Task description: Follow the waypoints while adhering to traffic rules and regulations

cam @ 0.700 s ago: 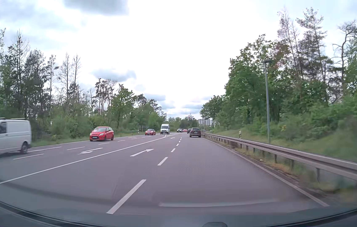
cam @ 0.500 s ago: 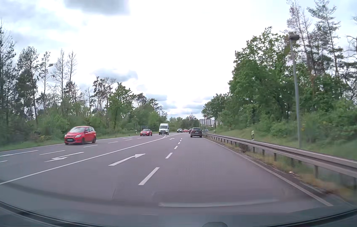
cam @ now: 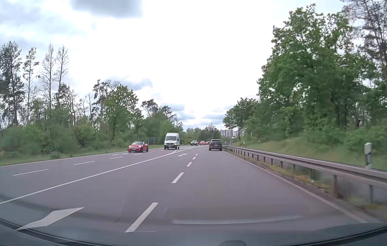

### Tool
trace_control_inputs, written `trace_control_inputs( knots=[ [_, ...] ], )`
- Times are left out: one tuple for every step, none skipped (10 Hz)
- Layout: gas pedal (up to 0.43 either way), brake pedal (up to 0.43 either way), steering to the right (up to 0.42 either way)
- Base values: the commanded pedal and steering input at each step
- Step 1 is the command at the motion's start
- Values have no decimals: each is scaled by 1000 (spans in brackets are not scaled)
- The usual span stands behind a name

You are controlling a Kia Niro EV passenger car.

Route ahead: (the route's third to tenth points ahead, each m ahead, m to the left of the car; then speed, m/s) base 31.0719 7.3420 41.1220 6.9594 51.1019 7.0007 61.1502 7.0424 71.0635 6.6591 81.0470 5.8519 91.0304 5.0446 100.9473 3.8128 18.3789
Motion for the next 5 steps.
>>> trace_control_inputs(
  knots=[
    [130,0,-10],
    [118,0,-10],
    [118,0,-10],
    [118,0,-10],
    [110,0,-9]
  ],
)
